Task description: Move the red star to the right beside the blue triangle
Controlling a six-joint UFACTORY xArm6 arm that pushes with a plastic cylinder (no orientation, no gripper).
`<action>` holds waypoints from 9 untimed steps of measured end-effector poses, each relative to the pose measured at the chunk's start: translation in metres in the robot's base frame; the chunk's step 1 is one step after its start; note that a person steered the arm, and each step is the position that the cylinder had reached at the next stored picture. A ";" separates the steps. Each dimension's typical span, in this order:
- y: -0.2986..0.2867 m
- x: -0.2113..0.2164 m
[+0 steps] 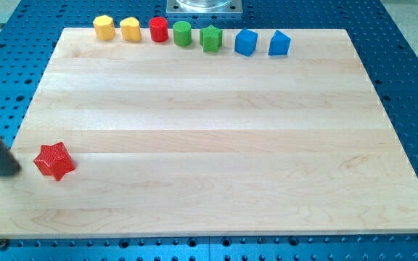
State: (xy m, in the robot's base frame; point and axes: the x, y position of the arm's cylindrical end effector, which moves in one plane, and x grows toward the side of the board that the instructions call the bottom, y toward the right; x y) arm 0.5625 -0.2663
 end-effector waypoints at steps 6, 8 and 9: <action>0.309 -0.142; 0.254 -0.116; 0.156 -0.114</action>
State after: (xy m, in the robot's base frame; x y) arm 0.4488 -0.1106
